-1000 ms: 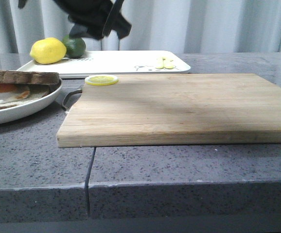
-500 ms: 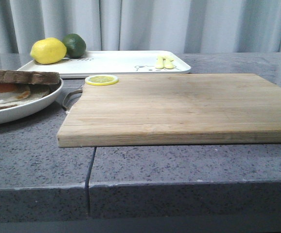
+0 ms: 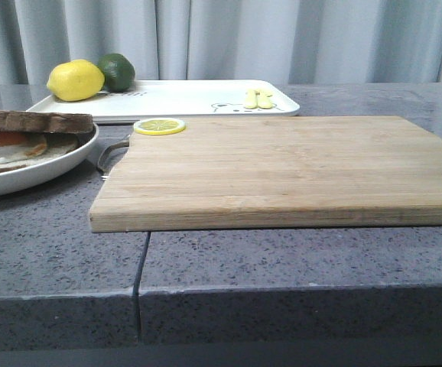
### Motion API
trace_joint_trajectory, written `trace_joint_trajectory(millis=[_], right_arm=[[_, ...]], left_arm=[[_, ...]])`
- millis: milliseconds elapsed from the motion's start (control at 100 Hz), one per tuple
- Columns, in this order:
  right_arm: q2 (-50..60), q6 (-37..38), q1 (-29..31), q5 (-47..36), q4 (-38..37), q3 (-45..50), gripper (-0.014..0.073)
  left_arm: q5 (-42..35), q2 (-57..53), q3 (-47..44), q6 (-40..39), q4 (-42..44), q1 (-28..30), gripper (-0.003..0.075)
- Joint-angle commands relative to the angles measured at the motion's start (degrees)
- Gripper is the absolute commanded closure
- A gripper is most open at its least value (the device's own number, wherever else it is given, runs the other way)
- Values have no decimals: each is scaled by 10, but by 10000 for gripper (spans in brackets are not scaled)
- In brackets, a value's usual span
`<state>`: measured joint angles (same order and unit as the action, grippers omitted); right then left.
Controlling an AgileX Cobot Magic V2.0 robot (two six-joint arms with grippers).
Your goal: Place bread and move sandwich to tray
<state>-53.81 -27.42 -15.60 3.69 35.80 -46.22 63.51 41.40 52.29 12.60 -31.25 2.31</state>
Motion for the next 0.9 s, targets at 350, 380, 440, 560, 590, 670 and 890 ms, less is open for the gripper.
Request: trace_joint_trajectory(millis=[350,380,440,560,590,670,890], right_arm=[[266,89,40,33,-198,171,30],[278,89,40,36,-206,182,30],[299,95,40,37,-219,203,30],[331,113,40,37,-233,224,30],[334,114,40,37,-233,226,30],[340,114,40,37,-233,226,30],[340,114,40,37,-233,226,30]], left_arm=[[-27,4,18,0,-27,1,102],[-27,4,18,0,-27,1,102],[-27,4,18,0,-27,1,102],[-27,4,18,0,-27,1,102],[-27,4,18,0,-27,1,102],[-27,4,18,0,-27,1,102],[-27,4,18,0,-27,1,102]])
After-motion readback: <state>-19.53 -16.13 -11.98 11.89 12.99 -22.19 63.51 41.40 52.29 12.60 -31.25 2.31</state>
